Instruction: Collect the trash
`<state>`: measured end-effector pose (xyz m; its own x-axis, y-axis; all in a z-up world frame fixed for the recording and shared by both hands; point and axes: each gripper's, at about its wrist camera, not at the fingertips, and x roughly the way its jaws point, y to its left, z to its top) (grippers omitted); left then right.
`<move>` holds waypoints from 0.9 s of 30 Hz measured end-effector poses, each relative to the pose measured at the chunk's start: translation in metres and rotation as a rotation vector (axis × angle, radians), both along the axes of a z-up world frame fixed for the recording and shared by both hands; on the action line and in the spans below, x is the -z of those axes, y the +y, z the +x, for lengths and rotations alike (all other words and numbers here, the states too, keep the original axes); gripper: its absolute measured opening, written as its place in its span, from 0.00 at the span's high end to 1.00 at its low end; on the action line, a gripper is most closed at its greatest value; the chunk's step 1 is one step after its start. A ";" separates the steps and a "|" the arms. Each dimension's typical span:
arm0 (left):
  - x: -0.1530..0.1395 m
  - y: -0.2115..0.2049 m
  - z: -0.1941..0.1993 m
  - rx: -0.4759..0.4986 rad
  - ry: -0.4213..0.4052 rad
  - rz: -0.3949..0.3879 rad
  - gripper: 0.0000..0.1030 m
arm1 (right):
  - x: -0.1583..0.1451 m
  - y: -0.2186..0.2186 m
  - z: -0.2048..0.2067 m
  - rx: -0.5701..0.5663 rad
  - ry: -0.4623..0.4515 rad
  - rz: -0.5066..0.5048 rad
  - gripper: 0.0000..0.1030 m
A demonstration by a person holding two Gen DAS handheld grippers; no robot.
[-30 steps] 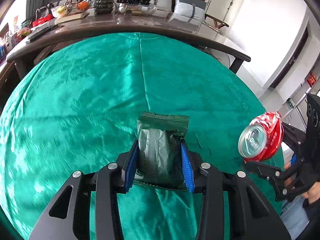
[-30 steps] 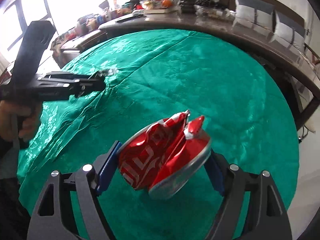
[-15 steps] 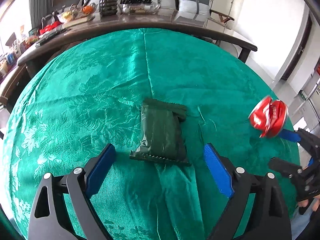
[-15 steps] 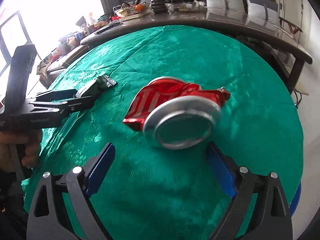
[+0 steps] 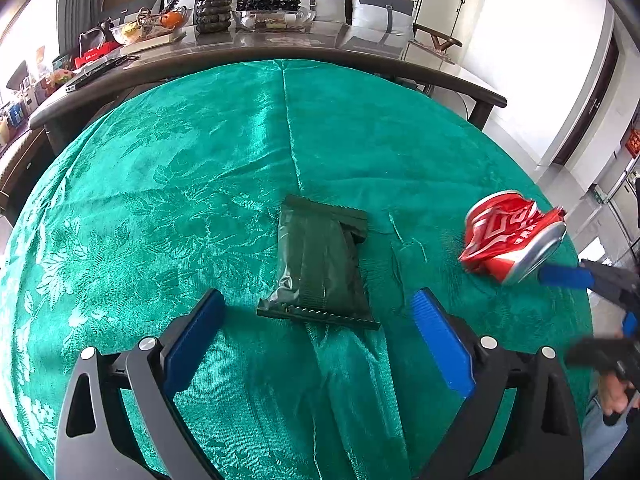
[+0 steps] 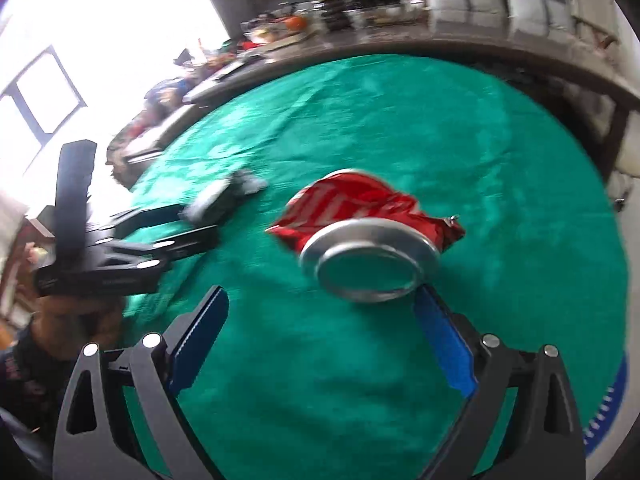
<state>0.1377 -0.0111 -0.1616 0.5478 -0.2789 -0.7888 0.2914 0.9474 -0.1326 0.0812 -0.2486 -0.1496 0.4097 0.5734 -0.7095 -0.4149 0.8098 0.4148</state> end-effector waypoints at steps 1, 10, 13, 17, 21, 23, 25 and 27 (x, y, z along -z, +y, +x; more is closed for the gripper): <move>0.000 0.001 0.000 0.001 0.000 -0.003 0.09 | -0.002 0.004 -0.004 -0.031 0.011 0.033 0.11; 0.000 -0.002 -0.002 0.064 0.005 0.031 0.09 | -0.021 -0.012 -0.013 -0.134 -0.076 -0.196 0.11; -0.001 -0.004 -0.003 0.072 0.016 0.027 0.09 | -0.026 -0.031 -0.006 -0.142 -0.117 -0.255 0.11; -0.004 -0.009 -0.001 0.087 0.022 0.014 0.09 | -0.022 -0.032 0.016 -0.238 -0.127 -0.356 0.11; -0.005 -0.012 0.004 0.092 0.027 0.028 0.09 | -0.013 -0.009 0.039 -0.369 -0.129 -0.434 0.11; -0.004 -0.012 0.007 0.097 0.037 0.028 0.13 | -0.011 0.000 0.051 -0.419 -0.133 -0.425 0.11; -0.004 -0.013 0.009 0.099 0.036 0.036 0.15 | -0.010 0.008 0.059 -0.456 -0.115 -0.402 0.11; -0.004 -0.014 0.011 0.103 0.035 0.044 0.21 | -0.011 0.012 0.061 -0.490 -0.089 -0.374 0.21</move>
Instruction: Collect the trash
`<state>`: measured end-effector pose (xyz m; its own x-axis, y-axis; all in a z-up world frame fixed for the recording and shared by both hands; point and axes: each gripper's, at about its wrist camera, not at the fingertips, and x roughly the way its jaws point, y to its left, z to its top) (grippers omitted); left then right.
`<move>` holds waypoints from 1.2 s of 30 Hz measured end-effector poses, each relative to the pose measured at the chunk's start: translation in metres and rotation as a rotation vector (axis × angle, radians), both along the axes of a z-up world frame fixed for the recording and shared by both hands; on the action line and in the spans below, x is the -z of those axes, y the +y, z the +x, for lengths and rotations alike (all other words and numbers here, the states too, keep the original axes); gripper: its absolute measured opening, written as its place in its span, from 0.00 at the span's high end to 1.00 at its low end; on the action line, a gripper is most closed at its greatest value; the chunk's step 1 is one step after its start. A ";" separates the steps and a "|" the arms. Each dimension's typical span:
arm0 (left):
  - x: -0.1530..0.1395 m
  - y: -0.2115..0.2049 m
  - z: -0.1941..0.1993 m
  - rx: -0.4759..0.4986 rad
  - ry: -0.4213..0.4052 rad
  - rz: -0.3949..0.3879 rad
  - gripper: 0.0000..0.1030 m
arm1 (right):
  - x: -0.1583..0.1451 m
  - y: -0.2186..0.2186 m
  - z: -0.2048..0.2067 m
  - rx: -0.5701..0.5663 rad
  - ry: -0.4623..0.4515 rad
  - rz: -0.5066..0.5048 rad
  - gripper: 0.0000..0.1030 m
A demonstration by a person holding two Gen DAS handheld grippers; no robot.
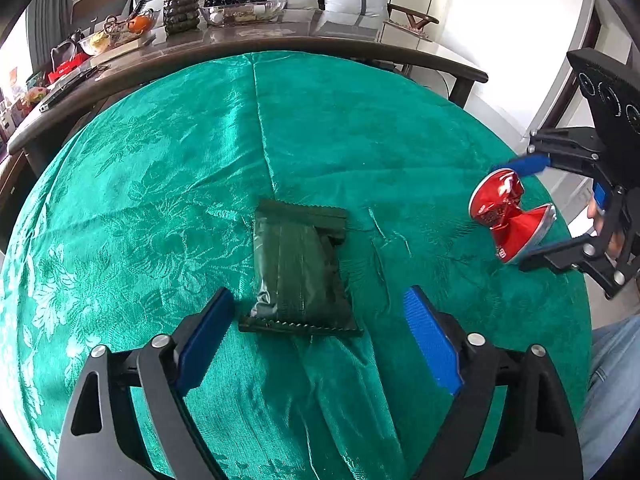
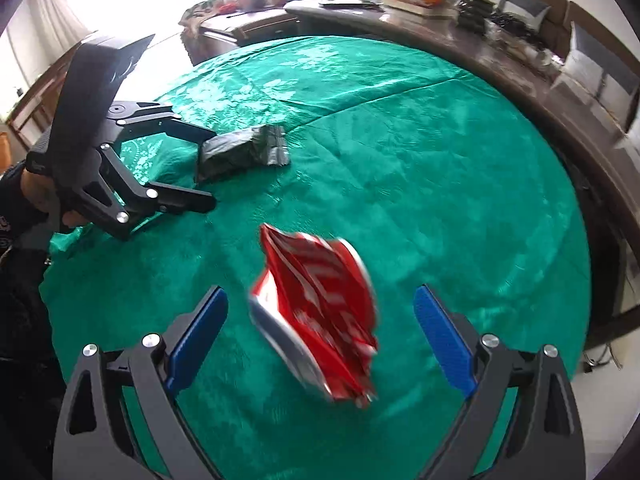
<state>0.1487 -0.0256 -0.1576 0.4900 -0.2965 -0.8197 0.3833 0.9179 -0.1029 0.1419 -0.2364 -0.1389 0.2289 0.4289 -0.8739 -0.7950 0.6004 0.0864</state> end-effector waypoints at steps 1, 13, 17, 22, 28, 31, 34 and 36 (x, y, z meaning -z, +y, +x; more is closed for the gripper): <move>0.000 0.000 0.001 -0.001 0.000 0.001 0.23 | 0.000 0.002 -0.001 -0.008 0.007 0.000 0.35; -0.007 0.003 -0.006 -0.007 0.014 -0.037 0.55 | -0.012 -0.011 -0.035 0.158 0.033 -0.035 0.37; -0.007 -0.003 -0.012 -0.003 0.019 -0.050 0.56 | -0.011 -0.003 -0.046 0.111 -0.006 -0.087 0.36; -0.007 -0.004 -0.018 -0.013 0.033 -0.071 0.56 | -0.008 -0.002 -0.055 0.093 -0.039 -0.147 0.36; -0.014 -0.009 -0.022 -0.005 0.018 -0.086 0.58 | -0.011 -0.009 -0.054 0.196 -0.056 -0.118 0.52; -0.020 -0.017 -0.027 0.013 -0.006 -0.087 0.60 | -0.013 -0.016 -0.053 0.263 -0.041 -0.071 0.54; -0.023 -0.025 -0.029 0.032 -0.015 -0.097 0.61 | -0.018 -0.029 -0.056 0.351 -0.029 0.001 0.54; -0.023 -0.032 -0.030 0.048 -0.014 -0.096 0.62 | -0.022 -0.041 -0.059 0.410 -0.021 0.051 0.54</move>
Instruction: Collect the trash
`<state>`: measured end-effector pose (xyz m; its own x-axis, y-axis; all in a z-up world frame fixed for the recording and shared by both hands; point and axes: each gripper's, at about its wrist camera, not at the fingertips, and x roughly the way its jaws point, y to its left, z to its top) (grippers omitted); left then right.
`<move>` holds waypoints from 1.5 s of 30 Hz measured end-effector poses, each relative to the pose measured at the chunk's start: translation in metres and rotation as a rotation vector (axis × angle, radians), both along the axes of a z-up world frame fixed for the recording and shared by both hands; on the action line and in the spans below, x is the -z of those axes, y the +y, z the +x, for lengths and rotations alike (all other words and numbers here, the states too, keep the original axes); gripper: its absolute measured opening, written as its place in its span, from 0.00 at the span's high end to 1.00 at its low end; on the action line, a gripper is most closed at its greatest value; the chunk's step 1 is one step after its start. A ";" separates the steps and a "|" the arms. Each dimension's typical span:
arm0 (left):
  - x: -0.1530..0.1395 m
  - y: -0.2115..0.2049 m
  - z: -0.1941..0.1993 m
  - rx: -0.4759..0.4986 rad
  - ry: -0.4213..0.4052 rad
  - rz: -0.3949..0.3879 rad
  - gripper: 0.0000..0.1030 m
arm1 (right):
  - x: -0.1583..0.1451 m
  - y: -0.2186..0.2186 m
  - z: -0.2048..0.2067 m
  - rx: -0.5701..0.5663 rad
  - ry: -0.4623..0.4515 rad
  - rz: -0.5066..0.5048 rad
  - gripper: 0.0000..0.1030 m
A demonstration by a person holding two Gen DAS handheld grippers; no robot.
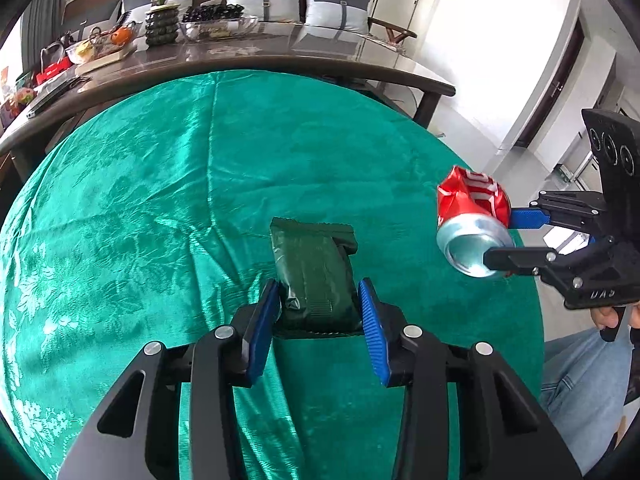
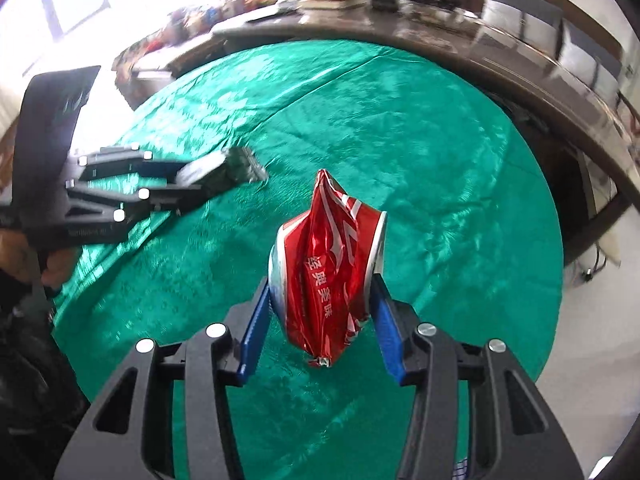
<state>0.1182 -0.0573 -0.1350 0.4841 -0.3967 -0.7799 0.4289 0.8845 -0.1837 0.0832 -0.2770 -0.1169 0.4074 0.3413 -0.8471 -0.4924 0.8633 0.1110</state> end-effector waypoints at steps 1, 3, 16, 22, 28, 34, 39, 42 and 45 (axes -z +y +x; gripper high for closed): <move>0.002 -0.005 0.000 0.014 0.007 0.010 0.62 | -0.001 -0.005 -0.002 0.023 0.000 0.019 0.54; 0.006 -0.013 -0.001 0.029 0.017 0.034 0.63 | -0.002 -0.015 -0.006 0.056 0.000 0.041 0.54; 0.021 -0.038 0.010 0.022 0.025 0.152 0.63 | 0.002 -0.060 -0.022 0.151 0.007 0.123 0.54; 0.003 -0.063 0.010 0.082 0.012 0.096 0.67 | -0.002 -0.105 -0.029 0.248 0.000 0.197 0.54; -0.019 -0.133 0.003 0.218 0.010 0.001 0.67 | -0.006 -0.175 -0.046 0.392 -0.004 0.235 0.54; -0.031 -0.226 -0.011 0.361 0.020 -0.062 0.67 | -0.003 -0.242 -0.064 0.537 0.010 0.228 0.54; -0.019 -0.303 -0.022 0.458 0.034 -0.041 0.67 | 0.019 -0.296 -0.077 0.682 0.064 0.203 0.54; -0.005 -0.338 -0.026 0.489 0.063 -0.025 0.67 | 0.038 -0.327 -0.082 0.759 0.108 0.208 0.54; 0.012 -0.365 -0.023 0.497 0.096 -0.021 0.67 | 0.057 -0.351 -0.084 0.818 0.153 0.232 0.54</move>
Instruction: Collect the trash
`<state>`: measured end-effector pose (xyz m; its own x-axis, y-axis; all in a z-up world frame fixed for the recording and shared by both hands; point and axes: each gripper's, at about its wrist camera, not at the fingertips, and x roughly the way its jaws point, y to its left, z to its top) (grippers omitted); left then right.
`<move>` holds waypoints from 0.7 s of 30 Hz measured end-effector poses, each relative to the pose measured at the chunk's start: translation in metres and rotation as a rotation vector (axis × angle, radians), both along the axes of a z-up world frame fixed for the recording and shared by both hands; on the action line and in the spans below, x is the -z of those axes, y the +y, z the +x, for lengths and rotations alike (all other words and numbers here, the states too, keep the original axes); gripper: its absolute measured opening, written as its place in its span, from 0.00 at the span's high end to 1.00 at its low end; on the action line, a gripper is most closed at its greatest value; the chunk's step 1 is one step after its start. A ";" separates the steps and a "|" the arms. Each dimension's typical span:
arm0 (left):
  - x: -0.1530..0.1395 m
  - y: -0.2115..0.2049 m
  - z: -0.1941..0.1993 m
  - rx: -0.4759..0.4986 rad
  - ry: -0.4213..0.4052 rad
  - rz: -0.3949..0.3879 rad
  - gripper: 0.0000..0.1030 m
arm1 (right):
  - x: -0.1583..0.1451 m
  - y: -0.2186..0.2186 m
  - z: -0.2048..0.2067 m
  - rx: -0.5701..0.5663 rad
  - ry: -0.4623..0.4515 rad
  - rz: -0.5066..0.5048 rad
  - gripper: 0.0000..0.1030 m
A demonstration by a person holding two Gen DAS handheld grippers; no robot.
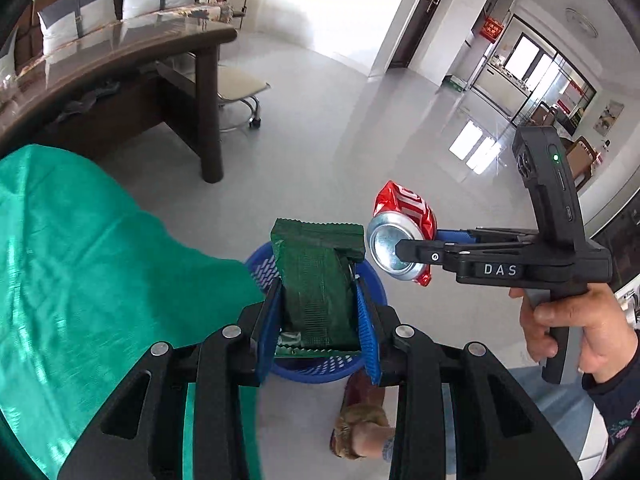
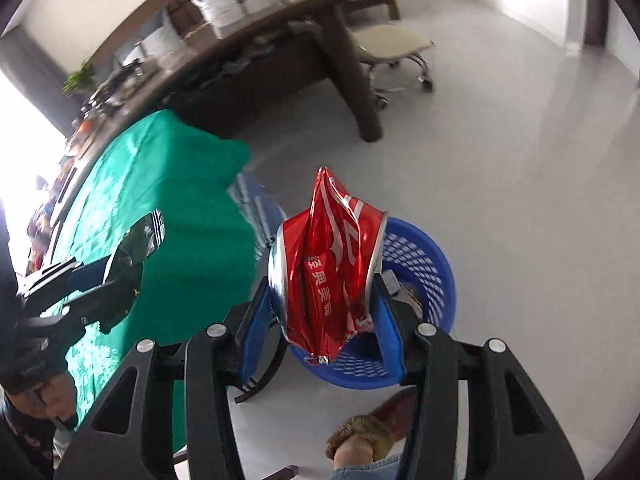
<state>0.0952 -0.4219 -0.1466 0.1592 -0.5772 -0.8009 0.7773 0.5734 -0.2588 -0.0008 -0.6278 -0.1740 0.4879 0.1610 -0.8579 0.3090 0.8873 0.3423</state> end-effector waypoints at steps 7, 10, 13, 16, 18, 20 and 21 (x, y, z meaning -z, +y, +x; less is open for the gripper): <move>0.032 -0.039 0.012 -0.008 0.052 0.024 0.66 | 0.040 -0.029 0.006 0.046 0.067 0.065 0.54; 0.043 -0.049 0.019 -0.010 0.061 0.039 0.66 | 0.055 -0.038 0.007 0.064 0.087 0.108 0.54; 0.053 -0.059 0.026 -0.014 0.074 0.049 0.66 | 0.065 -0.042 0.009 0.066 0.094 0.122 0.53; 0.062 -0.069 0.030 -0.014 0.087 0.054 0.56 | 0.073 -0.049 0.012 0.085 0.070 0.158 0.36; 0.063 -0.073 0.032 -0.013 0.083 0.049 0.38 | 0.077 -0.054 0.011 0.100 0.059 0.169 0.21; 0.061 -0.073 0.032 -0.021 0.071 0.040 0.29 | 0.076 -0.060 0.008 0.116 0.049 0.177 0.21; 0.058 -0.072 0.031 -0.026 0.066 0.034 0.23 | 0.073 -0.063 0.005 0.133 0.039 0.177 0.21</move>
